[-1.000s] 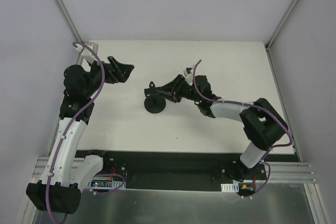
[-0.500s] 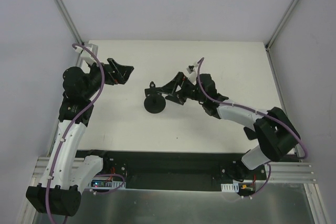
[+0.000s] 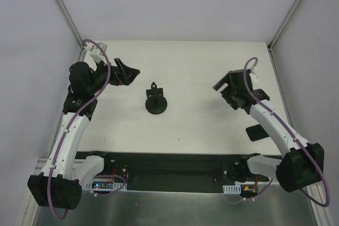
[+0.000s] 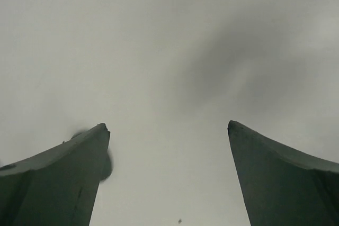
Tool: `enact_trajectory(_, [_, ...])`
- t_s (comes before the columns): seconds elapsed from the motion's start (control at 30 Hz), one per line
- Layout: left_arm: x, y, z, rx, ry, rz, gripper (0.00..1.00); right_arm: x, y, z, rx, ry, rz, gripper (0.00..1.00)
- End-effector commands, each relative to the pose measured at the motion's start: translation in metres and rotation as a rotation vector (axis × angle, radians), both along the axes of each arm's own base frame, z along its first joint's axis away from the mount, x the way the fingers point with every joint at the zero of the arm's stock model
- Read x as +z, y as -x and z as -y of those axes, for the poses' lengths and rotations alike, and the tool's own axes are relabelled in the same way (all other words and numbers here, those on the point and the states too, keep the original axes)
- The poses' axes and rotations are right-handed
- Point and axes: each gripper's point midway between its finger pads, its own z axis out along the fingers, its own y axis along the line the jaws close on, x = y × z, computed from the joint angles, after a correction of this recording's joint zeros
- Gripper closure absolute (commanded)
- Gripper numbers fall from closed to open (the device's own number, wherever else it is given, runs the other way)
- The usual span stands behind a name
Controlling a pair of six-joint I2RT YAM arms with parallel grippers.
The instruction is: Place the phone on the phone stand
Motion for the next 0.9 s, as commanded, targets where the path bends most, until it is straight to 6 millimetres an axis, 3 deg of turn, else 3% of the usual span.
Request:
enact_trajectory(0.0, [0.023,0.005,0.008,-0.05,0.02,0.05,0.02,-0.039,0.072,0.172,-0.591,0.334,-0.328,0.04])
enact_trajectory(0.1, [0.027,0.007,0.01,-0.074,0.031,0.045,0.02,-0.053,0.094,0.212,-0.733,0.326,-0.363,0.04])
enact_trajectory(0.17, [0.025,0.007,0.009,-0.066,0.025,0.049,0.02,-0.065,0.103,0.224,-0.755,0.296,-0.385,0.04])
enact_trajectory(0.2, [0.024,0.006,0.009,-0.061,0.026,0.043,0.02,-0.068,0.11,0.239,-0.819,0.275,-0.407,0.04])
enact_trajectory(0.4, [0.022,0.005,0.012,-0.073,0.029,0.03,0.02,-0.086,0.125,0.272,-0.891,0.246,-0.474,0.04])
enact_trajectory(0.63, [0.02,0.004,0.012,-0.066,0.019,0.03,0.01,-0.12,0.115,0.278,-0.839,0.168,-0.536,0.04])
enact_trajectory(0.87, [0.019,0.001,0.014,-0.08,0.022,0.018,0.01,-0.14,0.089,0.274,-0.735,0.121,-0.516,0.04])
